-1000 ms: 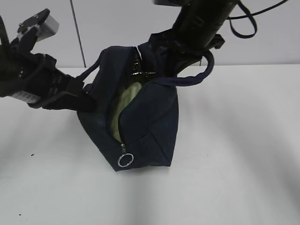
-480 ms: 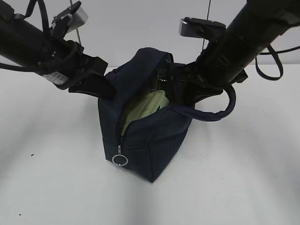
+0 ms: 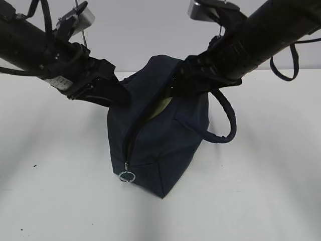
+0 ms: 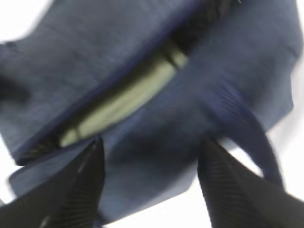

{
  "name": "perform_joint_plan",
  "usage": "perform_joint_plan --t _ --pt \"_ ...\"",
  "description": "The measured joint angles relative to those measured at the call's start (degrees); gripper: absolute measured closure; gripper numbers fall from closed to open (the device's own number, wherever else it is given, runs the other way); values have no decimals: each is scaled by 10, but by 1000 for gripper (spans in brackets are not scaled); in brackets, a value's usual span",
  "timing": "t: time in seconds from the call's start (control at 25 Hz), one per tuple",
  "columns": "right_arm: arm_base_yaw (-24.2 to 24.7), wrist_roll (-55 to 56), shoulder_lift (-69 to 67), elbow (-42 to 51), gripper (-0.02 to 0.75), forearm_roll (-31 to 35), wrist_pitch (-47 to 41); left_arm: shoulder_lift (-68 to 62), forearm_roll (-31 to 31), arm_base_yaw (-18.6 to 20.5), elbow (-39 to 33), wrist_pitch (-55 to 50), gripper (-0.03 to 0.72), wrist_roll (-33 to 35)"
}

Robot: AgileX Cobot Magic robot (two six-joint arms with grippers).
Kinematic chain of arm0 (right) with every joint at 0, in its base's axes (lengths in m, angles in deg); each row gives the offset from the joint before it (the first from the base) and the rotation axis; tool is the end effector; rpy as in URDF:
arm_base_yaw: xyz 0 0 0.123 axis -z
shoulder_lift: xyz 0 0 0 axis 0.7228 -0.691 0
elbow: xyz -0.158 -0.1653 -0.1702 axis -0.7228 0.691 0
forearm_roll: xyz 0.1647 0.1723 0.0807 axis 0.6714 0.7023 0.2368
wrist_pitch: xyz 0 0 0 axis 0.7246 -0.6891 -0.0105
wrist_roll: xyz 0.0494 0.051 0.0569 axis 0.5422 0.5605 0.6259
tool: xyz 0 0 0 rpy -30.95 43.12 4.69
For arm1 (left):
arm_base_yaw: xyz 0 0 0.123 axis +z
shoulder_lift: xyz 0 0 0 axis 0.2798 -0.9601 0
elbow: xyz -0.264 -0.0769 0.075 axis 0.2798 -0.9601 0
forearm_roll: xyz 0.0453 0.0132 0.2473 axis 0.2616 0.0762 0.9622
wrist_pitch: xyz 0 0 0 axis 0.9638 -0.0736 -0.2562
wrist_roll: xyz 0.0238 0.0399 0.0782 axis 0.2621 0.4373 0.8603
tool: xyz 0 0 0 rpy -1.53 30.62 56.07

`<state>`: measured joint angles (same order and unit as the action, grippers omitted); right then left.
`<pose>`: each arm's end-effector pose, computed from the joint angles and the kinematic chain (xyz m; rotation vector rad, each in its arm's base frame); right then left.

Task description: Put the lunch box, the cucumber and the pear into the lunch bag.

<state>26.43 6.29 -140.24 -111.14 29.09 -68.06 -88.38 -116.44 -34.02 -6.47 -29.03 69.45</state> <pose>0.3321 0.1526 0.2850 -0.5883 2.4632 0.5697 0.3143 -0.1542 0.2662 0.6705 2.5020 -0.8693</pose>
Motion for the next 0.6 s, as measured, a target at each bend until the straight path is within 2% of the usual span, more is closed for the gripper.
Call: perform_joint_plan --t 0.16,0.4,0.6 --pt "0 -62 48 0 241 33 -11 38 4 0 0 10 335 10" --pt "-9 -120 115 38 328 37 -11 129 54 -1 -34 110 343 33" --pt "-10 -120 139 63 353 -73 19 173 88 -5 -76 157 357 50"
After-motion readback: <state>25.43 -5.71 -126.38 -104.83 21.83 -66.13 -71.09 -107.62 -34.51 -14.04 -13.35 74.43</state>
